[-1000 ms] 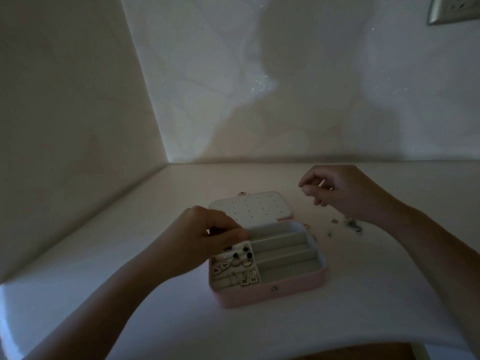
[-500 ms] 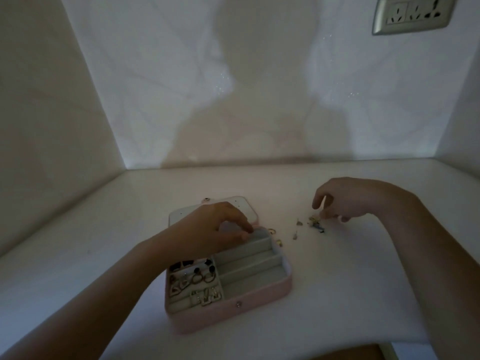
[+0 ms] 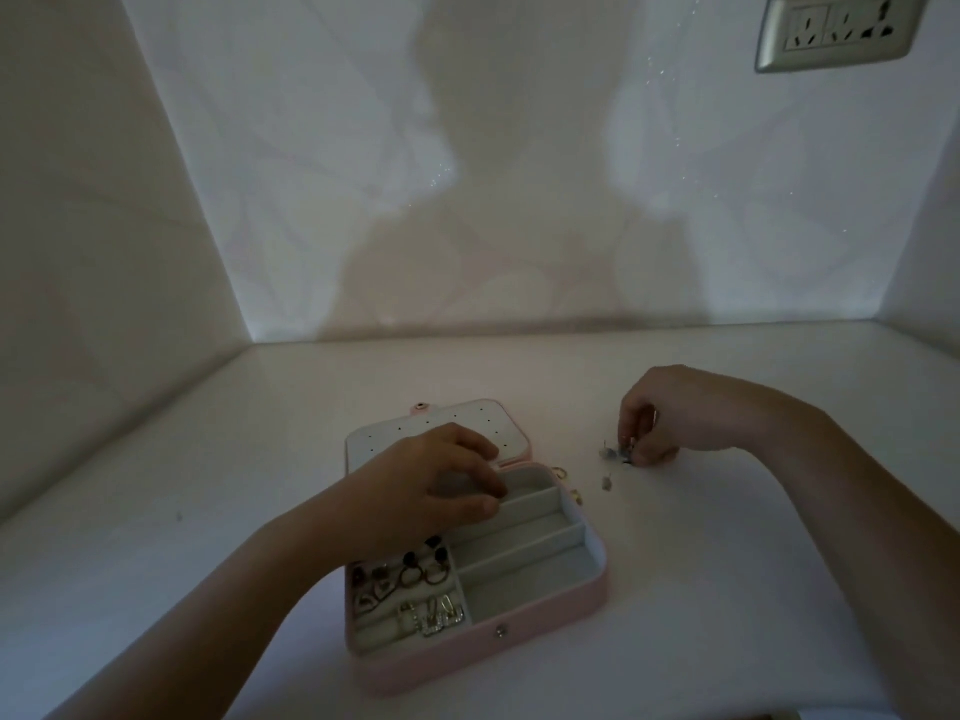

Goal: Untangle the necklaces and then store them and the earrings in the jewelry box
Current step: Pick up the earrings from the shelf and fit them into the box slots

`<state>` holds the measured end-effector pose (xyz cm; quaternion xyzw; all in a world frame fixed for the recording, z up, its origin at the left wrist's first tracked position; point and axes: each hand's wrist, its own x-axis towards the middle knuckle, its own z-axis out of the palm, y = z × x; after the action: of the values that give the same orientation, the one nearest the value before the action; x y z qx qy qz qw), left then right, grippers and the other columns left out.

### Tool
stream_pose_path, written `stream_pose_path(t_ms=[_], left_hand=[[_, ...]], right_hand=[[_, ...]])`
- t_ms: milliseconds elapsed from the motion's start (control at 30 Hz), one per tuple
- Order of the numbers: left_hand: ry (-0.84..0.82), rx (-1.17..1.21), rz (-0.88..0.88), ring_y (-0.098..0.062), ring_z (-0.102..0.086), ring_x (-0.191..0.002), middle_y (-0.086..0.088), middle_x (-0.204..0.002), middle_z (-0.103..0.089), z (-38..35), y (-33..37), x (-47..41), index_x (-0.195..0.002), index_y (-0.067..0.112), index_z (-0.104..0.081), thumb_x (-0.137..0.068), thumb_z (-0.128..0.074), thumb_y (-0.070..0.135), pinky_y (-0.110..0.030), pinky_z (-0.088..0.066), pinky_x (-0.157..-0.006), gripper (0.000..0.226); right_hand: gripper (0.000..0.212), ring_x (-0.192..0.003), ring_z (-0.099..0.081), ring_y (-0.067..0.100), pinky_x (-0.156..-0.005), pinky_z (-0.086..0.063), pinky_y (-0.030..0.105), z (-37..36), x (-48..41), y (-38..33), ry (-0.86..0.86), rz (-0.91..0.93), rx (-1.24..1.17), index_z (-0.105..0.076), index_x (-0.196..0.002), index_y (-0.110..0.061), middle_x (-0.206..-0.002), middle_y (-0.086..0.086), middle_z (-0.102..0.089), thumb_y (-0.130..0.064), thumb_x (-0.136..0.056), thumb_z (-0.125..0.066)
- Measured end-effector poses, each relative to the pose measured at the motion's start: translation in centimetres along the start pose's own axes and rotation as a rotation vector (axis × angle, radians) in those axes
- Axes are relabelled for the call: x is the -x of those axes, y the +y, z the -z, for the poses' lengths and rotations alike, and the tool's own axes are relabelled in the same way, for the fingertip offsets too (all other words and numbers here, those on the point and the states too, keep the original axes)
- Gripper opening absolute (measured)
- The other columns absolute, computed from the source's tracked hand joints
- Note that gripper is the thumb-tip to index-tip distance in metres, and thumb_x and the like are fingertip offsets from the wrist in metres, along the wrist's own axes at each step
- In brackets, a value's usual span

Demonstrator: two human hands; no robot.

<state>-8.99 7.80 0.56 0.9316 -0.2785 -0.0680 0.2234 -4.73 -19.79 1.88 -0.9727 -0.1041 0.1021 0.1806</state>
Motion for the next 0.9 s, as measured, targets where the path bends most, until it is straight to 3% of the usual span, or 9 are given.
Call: stream_pose_path(t_ms=[67,167,300,533,733,900], left_hand=[[0.003,0.013,0.001,0.009,-0.04,-0.113,0.032,-0.122,-0.04,0.0,0.1,0.0,-0.103,0.041,-0.066,-0.091,-0.059,0.038,-0.005,-0.03,-0.089,0.015],[-0.002,0.023,0.007,0.008,-0.041,-0.114,0.029,-0.125,-0.041,0.0,0.2,0.1,-0.103,0.039,-0.066,-0.09,-0.059,0.038,-0.007,-0.032,-0.09,0.014],[-0.002,0.028,0.009,0.006,-0.041,-0.116,0.029,-0.127,-0.041,-0.1,0.1,0.1,-0.103,0.04,-0.066,-0.09,-0.06,0.039,-0.009,-0.032,-0.093,0.014],[-0.005,0.038,0.009,0.007,-0.04,-0.117,0.029,-0.128,-0.041,0.0,0.0,0.1,-0.101,0.042,-0.066,-0.09,-0.06,0.039,-0.012,-0.032,-0.096,0.013],[0.035,0.056,0.008,0.014,-0.042,-0.108,0.033,-0.119,-0.045,0.1,0.0,-0.1,-0.105,0.042,-0.066,-0.09,-0.06,0.04,-0.003,-0.03,-0.085,0.017],[0.136,0.144,-0.001,0.013,-0.058,-0.093,0.023,-0.1,-0.065,1.0,0.7,-1.7,-0.106,0.033,-0.068,-0.092,-0.06,0.026,0.0,-0.042,-0.078,0.017]], right_hand=[[0.015,-0.06,-0.068,0.006,-0.067,-0.056,0.026,-0.1,0.0,0.0,0.008,0.006,-0.028,-0.071,-0.077,-0.021,-0.068,-0.005,-0.071,-0.007,-0.075,-0.078],[0.014,-0.057,-0.066,0.004,-0.058,-0.051,0.016,0.2,0.1,0.0,0.04,0.011,-0.028,-0.075,-0.077,-0.018,-0.06,-0.008,-0.069,-0.004,-0.076,-0.076],[0.009,-0.057,-0.066,0.001,-0.054,-0.046,0.01,0.4,0.2,0.1,0.082,0.015,-0.067,-0.076,-0.079,-0.017,-0.065,-0.007,-0.071,-0.008,-0.08,-0.074],[0.008,-0.066,-0.07,0.013,-0.062,-0.056,0.02,0.3,-0.1,0.1,0.068,0.026,-0.18,-0.068,-0.081,-0.008,-0.072,0.003,-0.072,-0.003,-0.087,-0.065],[0.011,-0.062,-0.069,0.011,-0.059,-0.054,0.019,0.3,-0.2,0.3,0.042,0.008,-0.204,-0.067,-0.083,-0.007,-0.075,0.007,-0.072,0.001,-0.087,-0.063],[0.016,-0.058,-0.067,0.009,-0.055,-0.052,0.017,0.3,-0.2,0.5,0.015,-0.007,-0.263,-0.066,-0.08,-0.007,-0.069,0.005,-0.07,0.006,-0.088,-0.059]])
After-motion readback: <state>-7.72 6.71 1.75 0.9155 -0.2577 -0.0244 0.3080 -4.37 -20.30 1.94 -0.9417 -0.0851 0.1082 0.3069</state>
